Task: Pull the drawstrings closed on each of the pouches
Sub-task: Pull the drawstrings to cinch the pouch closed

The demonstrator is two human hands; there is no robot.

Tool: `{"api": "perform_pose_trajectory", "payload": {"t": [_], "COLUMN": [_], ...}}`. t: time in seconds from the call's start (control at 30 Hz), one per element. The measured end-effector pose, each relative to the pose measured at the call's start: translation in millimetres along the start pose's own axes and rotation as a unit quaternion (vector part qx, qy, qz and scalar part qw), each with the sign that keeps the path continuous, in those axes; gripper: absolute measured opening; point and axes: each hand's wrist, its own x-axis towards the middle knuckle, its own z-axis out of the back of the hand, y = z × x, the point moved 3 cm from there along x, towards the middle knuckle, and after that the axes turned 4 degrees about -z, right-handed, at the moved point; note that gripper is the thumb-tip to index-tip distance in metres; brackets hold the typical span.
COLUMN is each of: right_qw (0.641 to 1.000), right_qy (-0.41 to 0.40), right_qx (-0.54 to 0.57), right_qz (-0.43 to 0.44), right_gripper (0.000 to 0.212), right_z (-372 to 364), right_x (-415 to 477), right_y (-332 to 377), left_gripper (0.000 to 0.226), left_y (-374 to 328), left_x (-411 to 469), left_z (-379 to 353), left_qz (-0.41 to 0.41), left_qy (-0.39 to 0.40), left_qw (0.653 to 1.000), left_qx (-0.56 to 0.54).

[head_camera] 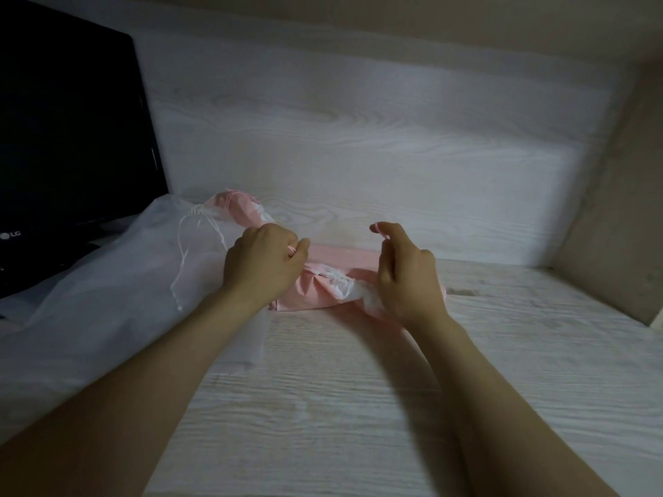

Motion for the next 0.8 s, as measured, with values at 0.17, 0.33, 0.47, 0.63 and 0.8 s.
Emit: {"api": "perform_pose_trajectory", "payload": {"t": [0.17, 0.33, 0.47, 0.63, 0.8], "right_qw": [0.998, 0.988, 0.996, 0.948, 0.917], "right_qy": [-0.018, -0.044, -0.006, -0.020, -0.018], "right_qx": [-0.061, -0.133, -0.090, 0.241, 0.294], "right_qz": [-0.005, -0.071, 0.015, -0.206, -0.268], "right_gripper": [0.055, 0.058, 0.054, 0.060, 0.057], "right_z": [16, 24, 22, 22, 24], "right_x": [10, 12, 3, 10, 12], "right_y": [-17, -24, -21, -23, -26], "left_gripper": [0.041, 0.018, 0.044, 0.032, 0.015], "left_y": [6, 14, 16, 10, 5], "left_x": [-4, 0, -3, -3, -2], "left_z": [4, 11, 11, 11, 1], "left_qz": [0.044, 0.056, 0.008, -0.049, -0.080], "left_qy": [-0.016, -0.026, -0.043, -0.060, -0.008], "left_qw": [0.996, 0.982, 0.987, 0.997, 0.992], "left_qx": [0.074, 0.178, 0.152, 0.004, 0.100]}}
